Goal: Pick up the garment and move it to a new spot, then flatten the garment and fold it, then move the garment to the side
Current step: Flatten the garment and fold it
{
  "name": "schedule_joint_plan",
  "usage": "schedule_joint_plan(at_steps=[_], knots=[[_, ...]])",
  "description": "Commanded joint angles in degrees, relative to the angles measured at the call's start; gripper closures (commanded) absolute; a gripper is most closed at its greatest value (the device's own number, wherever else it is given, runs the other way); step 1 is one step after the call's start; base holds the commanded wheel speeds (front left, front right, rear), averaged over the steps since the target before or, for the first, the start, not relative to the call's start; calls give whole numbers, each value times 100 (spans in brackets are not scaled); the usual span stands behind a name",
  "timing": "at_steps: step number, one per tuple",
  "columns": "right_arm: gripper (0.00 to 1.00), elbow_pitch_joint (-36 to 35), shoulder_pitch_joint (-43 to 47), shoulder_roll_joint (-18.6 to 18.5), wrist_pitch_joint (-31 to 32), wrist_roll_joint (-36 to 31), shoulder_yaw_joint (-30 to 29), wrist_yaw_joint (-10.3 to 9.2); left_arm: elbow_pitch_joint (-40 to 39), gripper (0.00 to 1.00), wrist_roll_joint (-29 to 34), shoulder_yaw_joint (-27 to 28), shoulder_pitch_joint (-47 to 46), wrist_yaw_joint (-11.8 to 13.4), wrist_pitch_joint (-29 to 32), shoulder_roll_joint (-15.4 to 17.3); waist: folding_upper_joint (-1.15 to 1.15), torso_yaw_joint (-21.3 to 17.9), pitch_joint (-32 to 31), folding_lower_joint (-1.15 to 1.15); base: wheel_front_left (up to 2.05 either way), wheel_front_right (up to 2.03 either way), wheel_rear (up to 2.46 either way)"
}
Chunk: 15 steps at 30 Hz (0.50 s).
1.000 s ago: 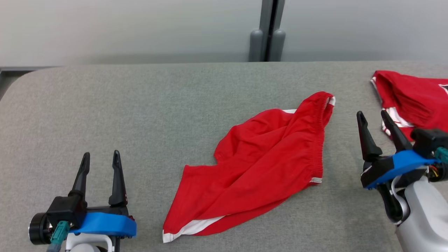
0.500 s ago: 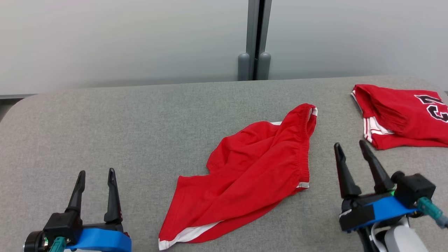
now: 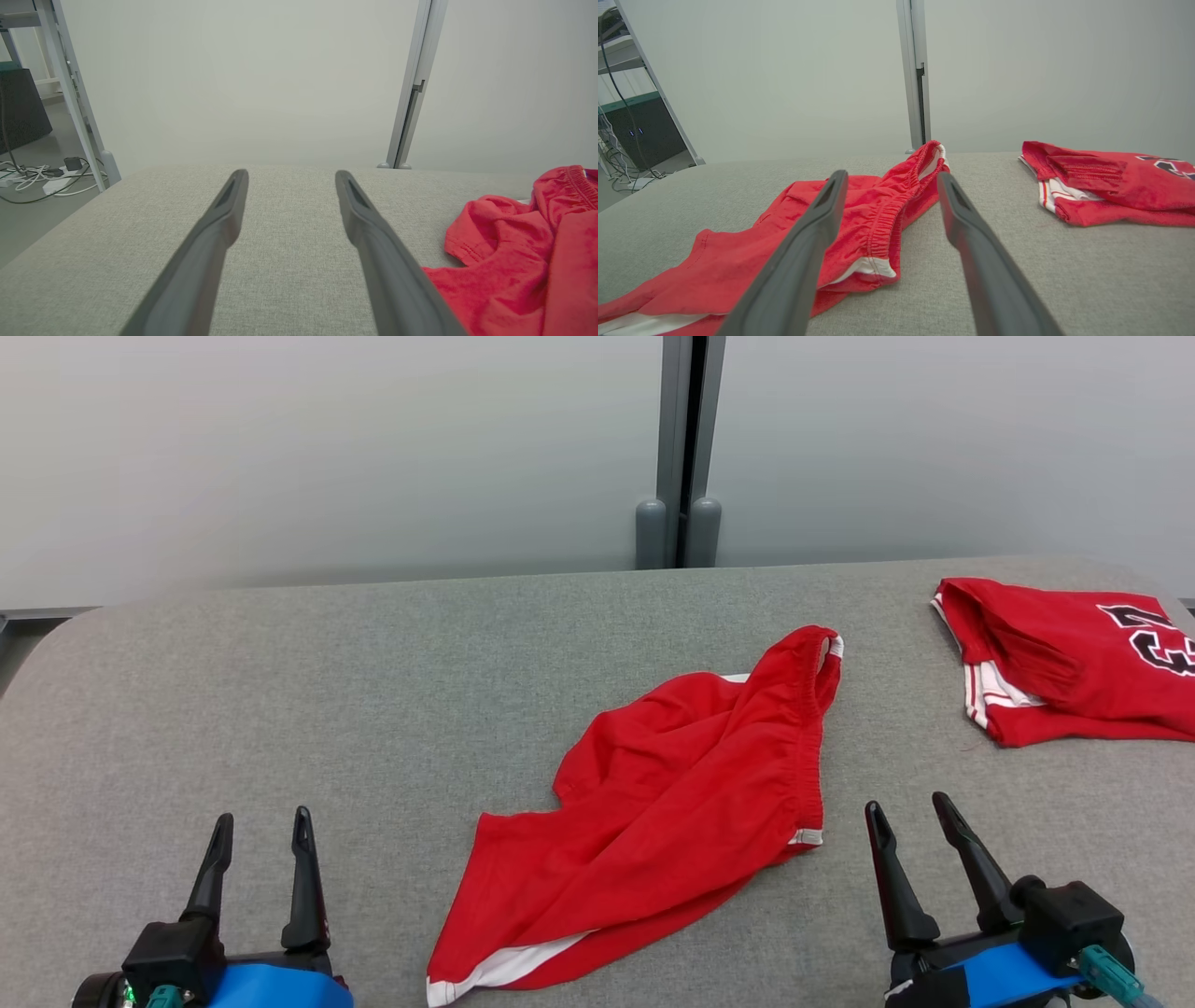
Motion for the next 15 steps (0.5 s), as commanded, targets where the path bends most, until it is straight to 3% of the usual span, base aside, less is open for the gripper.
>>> schedule_joint_plan(at_steps=[1, 9, 15], knots=[[0, 27, 55, 16, -27, -45, -18, 2, 18, 0, 16, 1, 33, -32, -14, -1, 0, 4, -6, 1, 0, 0, 0], [0, 175, -52, -18, -27, -43, -118, 2, 44, 0, -66, -106, -33, -40, -14, -10, 0, 48, -8, 1, 0, 0, 0], [0, 598, -239, -222, -27, -39, -27, 2, 253, 0, -171, -573, -89, -49, -13, -11, 0, 96, 18, 1, 0, 0, 0]])
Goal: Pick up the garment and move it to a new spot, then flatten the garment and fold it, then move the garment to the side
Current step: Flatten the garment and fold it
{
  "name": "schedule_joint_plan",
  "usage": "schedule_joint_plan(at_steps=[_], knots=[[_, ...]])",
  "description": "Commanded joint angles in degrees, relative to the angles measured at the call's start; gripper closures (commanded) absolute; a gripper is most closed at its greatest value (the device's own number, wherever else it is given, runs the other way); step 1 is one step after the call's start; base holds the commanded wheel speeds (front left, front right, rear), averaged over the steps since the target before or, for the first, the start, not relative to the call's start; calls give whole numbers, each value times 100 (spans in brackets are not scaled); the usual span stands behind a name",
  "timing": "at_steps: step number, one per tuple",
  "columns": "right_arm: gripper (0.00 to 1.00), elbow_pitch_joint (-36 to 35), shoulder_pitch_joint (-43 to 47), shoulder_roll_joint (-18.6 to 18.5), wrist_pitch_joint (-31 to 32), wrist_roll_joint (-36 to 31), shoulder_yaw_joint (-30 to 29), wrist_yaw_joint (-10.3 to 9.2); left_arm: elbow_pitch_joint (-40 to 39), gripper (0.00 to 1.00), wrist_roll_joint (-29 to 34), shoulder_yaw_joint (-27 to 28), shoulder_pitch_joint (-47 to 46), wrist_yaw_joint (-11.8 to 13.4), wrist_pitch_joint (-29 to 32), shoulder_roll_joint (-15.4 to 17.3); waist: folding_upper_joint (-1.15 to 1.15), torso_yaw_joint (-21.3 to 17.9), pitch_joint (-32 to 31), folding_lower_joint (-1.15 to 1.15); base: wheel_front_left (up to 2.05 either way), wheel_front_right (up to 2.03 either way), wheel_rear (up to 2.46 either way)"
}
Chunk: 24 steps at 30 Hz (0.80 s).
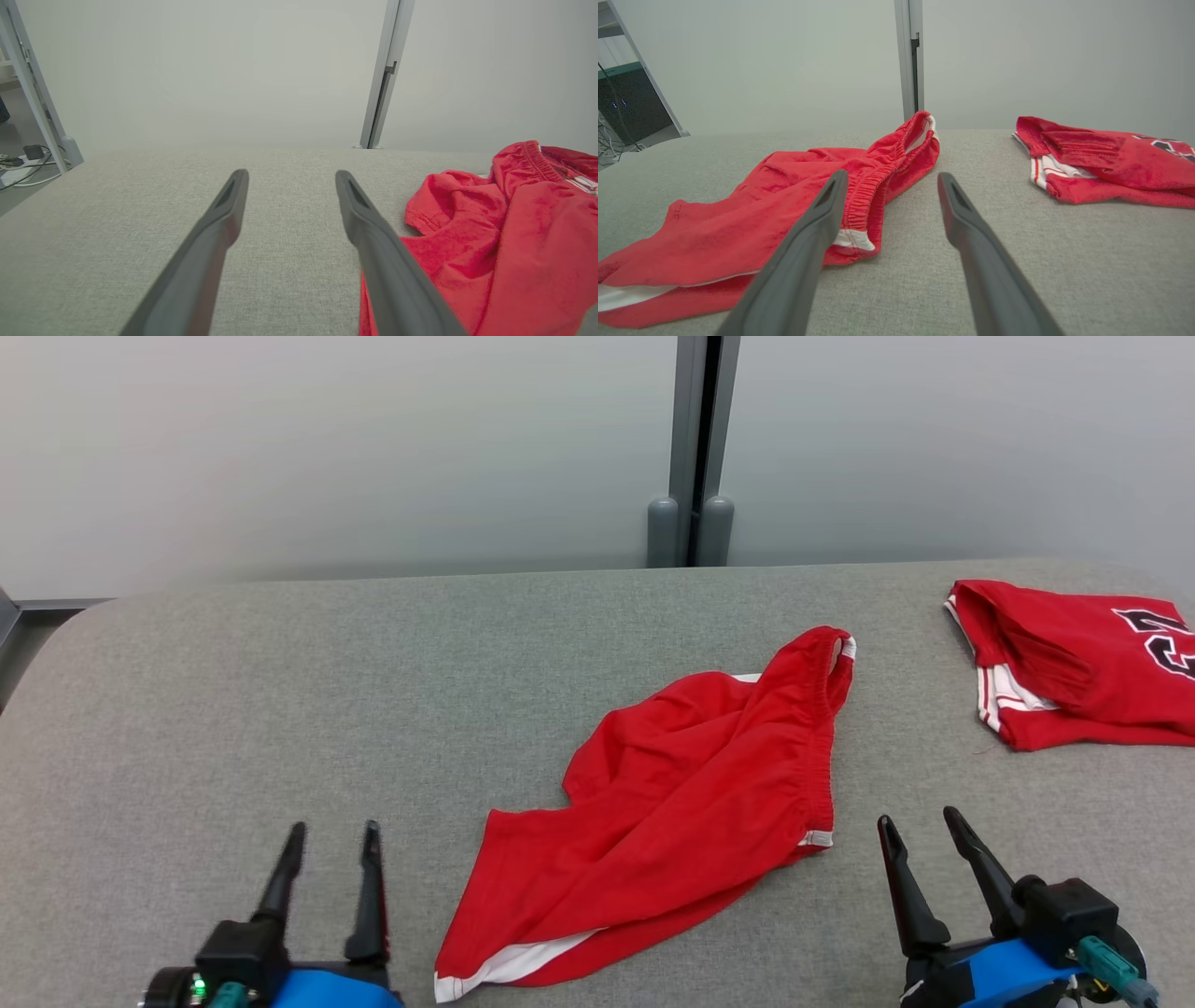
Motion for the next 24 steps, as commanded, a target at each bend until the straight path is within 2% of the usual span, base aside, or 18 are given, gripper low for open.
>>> schedule_joint_plan(at_steps=[1, 13, 24], knots=[[0, 128, -137, -93, -27, -22, 48, 2, 67, 0, -84, -187, -76, -40, -14, 31, 0, 17, 8, 1, 0, 0, 0], [0, 959, -515, -499, -27, 107, 592, 2, 441, 0, -872, -1755, 144, -27, -3, 743, 0, 199, 167, 1, 0, 0, 0], [0, 1359, -766, -769, -27, 290, 1017, 2, 693, 0, -1392, -2713, 170, -27, 68, 1084, 0, 266, 266, 1, 0, 0, 0]])
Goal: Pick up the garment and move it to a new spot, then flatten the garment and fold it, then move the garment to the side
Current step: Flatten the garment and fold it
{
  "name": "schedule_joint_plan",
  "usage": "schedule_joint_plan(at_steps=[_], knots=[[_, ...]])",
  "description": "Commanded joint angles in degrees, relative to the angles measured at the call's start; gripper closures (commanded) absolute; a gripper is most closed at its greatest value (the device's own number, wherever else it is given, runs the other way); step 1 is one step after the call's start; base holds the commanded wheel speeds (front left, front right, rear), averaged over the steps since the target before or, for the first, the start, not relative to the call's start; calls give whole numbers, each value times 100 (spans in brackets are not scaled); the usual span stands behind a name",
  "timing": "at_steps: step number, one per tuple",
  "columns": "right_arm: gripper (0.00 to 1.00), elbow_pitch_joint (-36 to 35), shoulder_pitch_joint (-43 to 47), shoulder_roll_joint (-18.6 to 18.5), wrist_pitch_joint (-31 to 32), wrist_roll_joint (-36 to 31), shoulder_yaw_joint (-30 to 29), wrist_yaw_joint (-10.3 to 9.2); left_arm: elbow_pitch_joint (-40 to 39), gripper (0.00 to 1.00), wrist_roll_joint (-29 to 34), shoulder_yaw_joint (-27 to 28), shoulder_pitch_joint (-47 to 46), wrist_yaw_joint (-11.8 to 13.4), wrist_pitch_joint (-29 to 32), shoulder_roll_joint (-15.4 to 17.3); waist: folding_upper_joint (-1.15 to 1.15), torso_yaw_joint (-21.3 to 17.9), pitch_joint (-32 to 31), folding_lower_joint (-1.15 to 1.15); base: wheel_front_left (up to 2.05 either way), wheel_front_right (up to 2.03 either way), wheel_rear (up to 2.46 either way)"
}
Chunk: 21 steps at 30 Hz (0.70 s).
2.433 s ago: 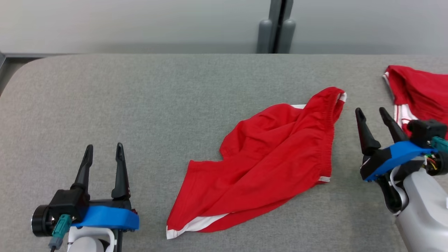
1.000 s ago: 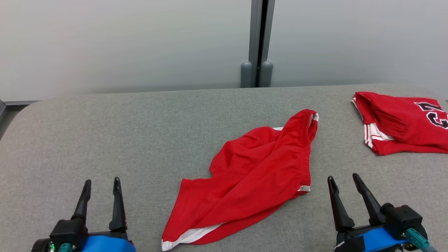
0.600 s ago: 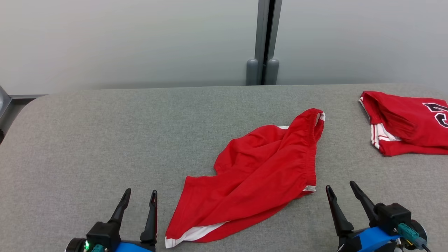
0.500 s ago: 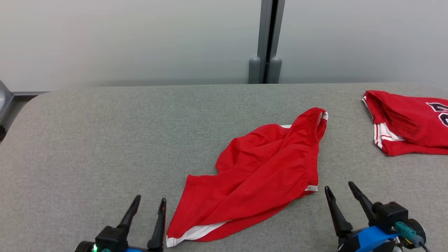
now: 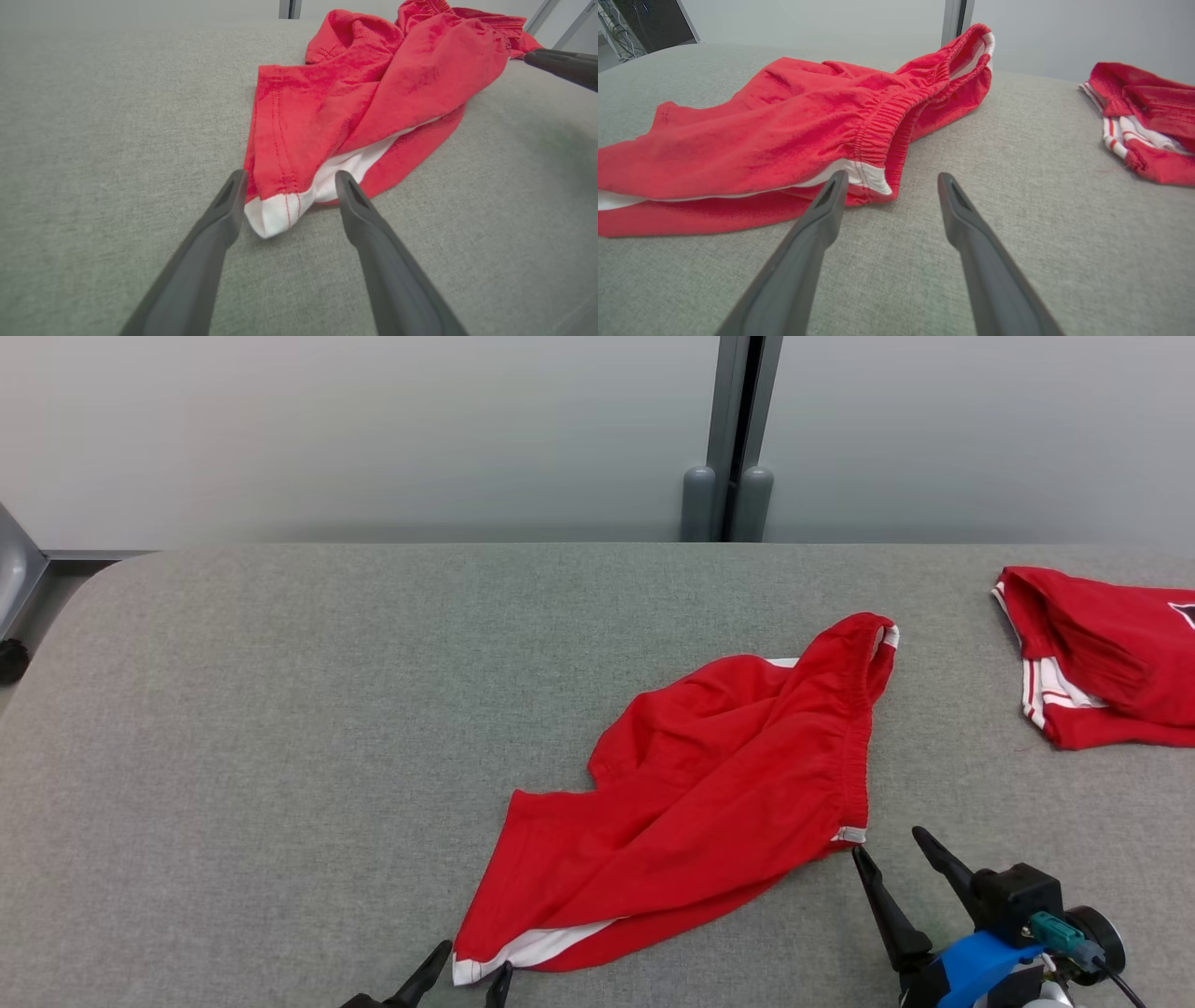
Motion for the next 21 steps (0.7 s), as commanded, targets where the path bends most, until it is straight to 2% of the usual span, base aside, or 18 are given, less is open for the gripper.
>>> schedule_joint_plan(at_steps=[1, 7, 20, 21], knots=[[0, 38, -97, -55, -27, 45, 42, 2, 55, 0, -19, -43, 14, -3, 18, 96, 0, -1, 14, -1, 0, 0, 0], [0, 362, -364, -174, -27, 40, 355, 2, 361, 0, -152, -266, -227, -3, -22, 142, 0, -12, 87, -1, 0, 0, 0], [0, 1056, -1271, -350, -28, 208, 1349, 2, 908, 0, -332, -795, -935, -3, -75, -29, 0, 77, 325, -1, 0, 0, 0], [6, 1109, -1298, -352, -27, 257, 1446, 2, 942, 0, -372, -831, -977, -3, -74, -41, 0, 84, 331, -1, 0, 0, 0]])
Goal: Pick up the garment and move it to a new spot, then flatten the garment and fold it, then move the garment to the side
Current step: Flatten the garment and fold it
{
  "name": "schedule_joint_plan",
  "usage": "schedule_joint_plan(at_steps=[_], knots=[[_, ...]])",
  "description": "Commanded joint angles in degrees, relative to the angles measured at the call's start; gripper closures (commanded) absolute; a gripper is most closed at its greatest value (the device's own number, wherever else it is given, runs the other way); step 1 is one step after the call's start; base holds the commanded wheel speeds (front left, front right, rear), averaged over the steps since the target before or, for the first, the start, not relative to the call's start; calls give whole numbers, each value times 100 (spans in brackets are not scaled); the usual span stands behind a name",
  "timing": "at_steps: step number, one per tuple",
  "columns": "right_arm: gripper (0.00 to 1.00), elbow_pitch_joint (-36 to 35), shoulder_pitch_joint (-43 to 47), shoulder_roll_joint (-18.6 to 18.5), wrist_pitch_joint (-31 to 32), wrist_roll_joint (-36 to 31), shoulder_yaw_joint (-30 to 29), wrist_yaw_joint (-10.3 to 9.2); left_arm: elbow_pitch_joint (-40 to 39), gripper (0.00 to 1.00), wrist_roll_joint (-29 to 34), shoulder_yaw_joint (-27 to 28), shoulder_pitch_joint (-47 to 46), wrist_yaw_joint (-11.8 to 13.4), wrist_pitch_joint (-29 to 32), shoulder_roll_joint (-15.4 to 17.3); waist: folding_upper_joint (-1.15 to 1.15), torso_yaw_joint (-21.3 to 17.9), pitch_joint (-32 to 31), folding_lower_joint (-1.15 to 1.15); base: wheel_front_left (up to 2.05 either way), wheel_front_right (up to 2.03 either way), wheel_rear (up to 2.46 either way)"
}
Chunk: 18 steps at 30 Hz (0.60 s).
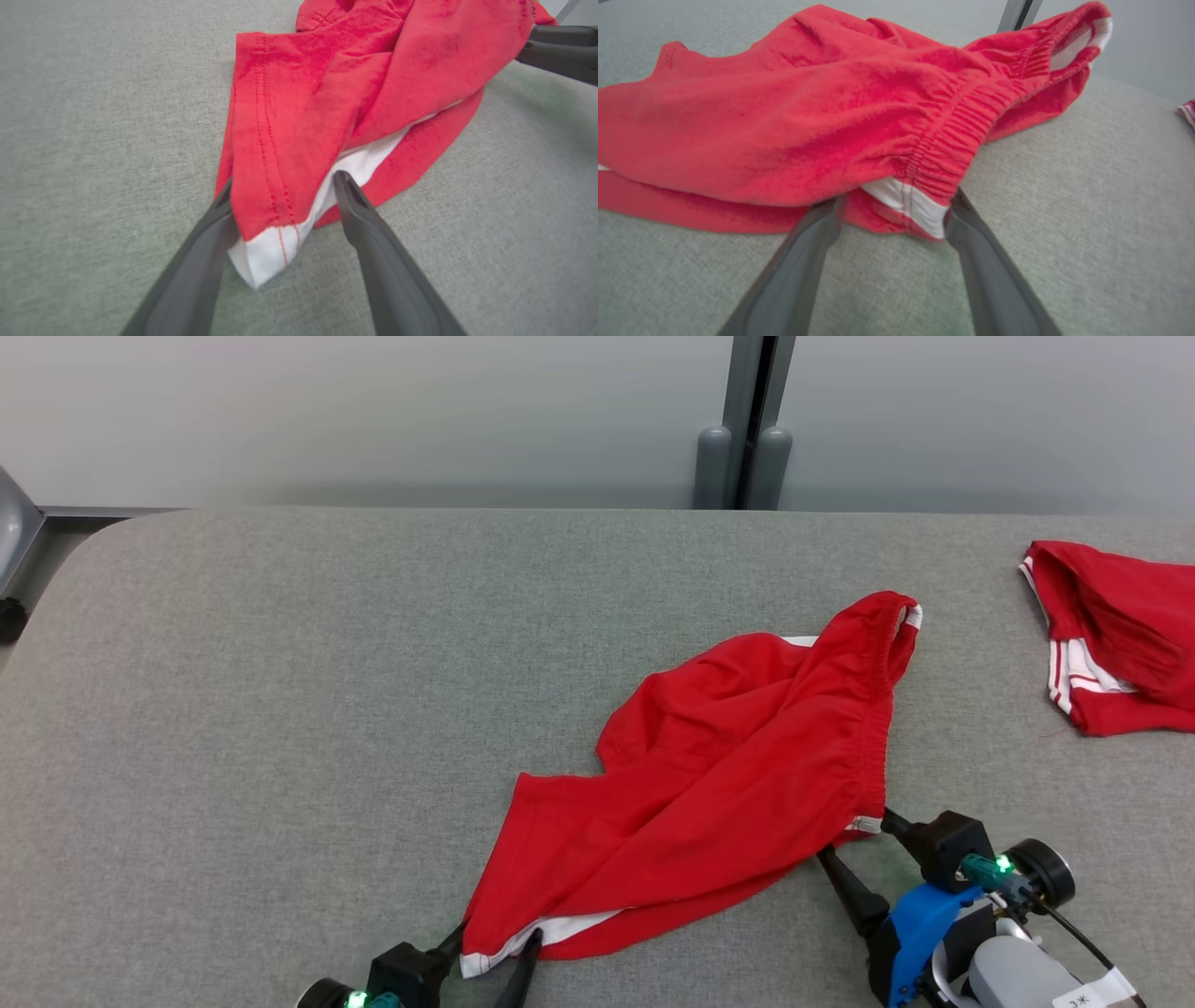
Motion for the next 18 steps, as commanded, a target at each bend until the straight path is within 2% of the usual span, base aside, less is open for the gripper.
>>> schedule_joint_plan(at_steps=[1, 2, 3, 9, 18], knots=[[90, 59, -101, -38, -27, 77, 101, 2, 46, 60, -65, -24, -119, -3, -30, 5, 0, 11, 4, -1, 0, 0, 0], [100, 56, -133, -56, -28, 124, 191, 2, 78, 86, -85, -87, -147, -3, -32, 10, 0, 19, 0, -1, 0, 0, 0], [100, 31, -155, -69, -28, 188, 236, 2, 83, 100, -126, -122, -178, -4, -33, 12, 0, 24, -9, -1, 0, 0, 0], [100, -446, 181, -233, -27, 442, 479, 2, -350, 100, -242, -125, -9, -4, -31, 141, 0, -19, -161, -1, 0, 0, 0], [100, -1731, 336, -778, -26, 763, 1035, 2, -1515, 100, -618, 66, -71, -4, -33, 503, 0, -232, -292, -1, 0, 0, 0]])
